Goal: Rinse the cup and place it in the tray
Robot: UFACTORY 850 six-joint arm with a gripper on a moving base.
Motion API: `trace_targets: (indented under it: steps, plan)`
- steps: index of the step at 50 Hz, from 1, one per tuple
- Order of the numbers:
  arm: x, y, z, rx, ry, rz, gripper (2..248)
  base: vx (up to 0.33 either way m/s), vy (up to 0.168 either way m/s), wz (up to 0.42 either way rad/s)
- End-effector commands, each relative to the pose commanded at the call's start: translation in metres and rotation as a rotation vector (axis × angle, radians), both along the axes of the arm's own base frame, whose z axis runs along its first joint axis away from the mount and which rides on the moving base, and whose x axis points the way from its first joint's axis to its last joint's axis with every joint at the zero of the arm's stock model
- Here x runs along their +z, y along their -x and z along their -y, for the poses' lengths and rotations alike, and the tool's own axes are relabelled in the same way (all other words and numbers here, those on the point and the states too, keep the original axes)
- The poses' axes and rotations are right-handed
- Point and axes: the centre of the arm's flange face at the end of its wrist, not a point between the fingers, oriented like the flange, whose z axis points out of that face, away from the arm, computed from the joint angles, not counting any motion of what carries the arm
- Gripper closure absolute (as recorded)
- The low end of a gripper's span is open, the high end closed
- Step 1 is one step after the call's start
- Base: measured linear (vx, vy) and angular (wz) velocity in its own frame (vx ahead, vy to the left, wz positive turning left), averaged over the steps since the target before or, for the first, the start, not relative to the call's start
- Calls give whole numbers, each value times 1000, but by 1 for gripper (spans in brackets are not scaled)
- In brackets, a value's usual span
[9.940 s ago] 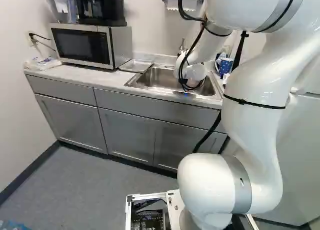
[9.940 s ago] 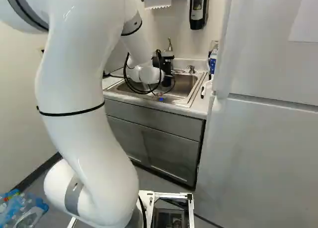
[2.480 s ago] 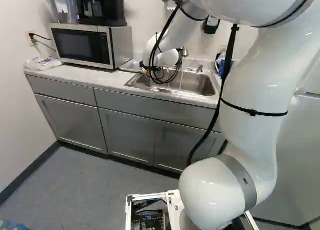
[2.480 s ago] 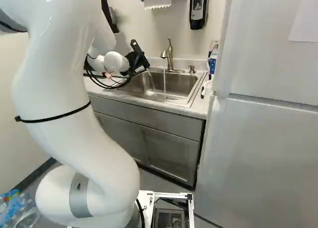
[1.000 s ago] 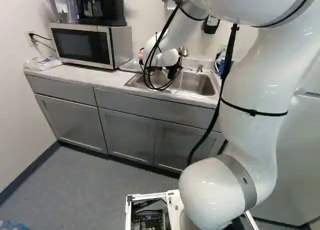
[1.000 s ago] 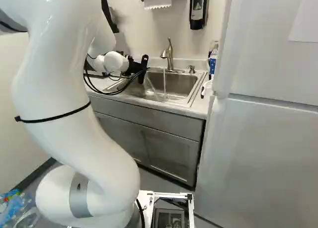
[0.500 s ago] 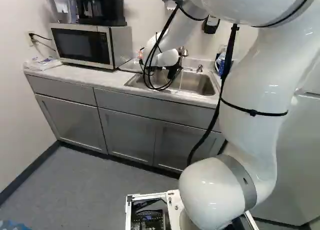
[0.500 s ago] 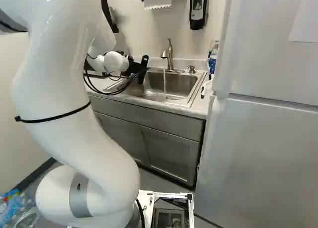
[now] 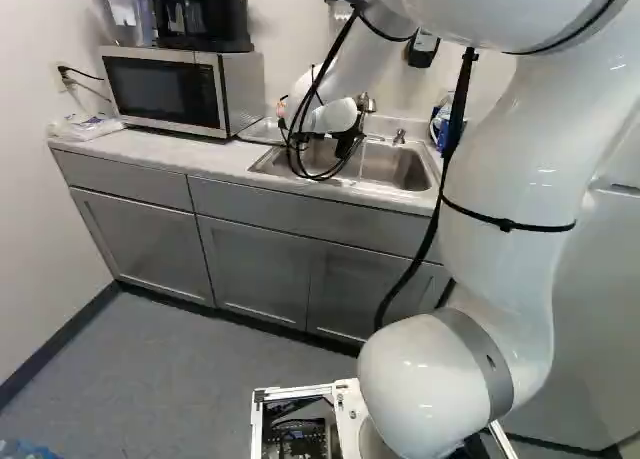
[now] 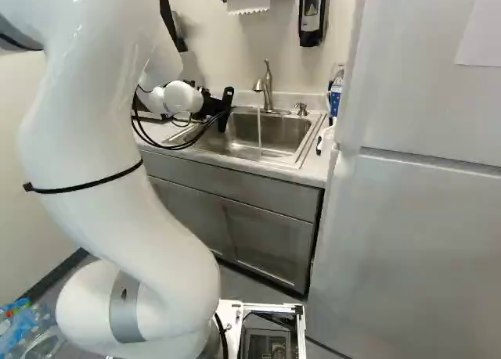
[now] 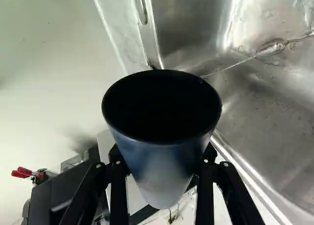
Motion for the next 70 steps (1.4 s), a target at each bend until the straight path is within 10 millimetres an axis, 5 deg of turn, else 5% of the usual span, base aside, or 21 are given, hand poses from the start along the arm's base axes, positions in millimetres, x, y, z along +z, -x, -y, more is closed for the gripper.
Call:
trace_targets:
  steps: [41, 70]
  plan:
    - [0, 0, 0, 2, 5, 1, 126, 0, 0, 0]
    - [0, 0, 0, 95, 263, 52, 126, 0, 0, 0]
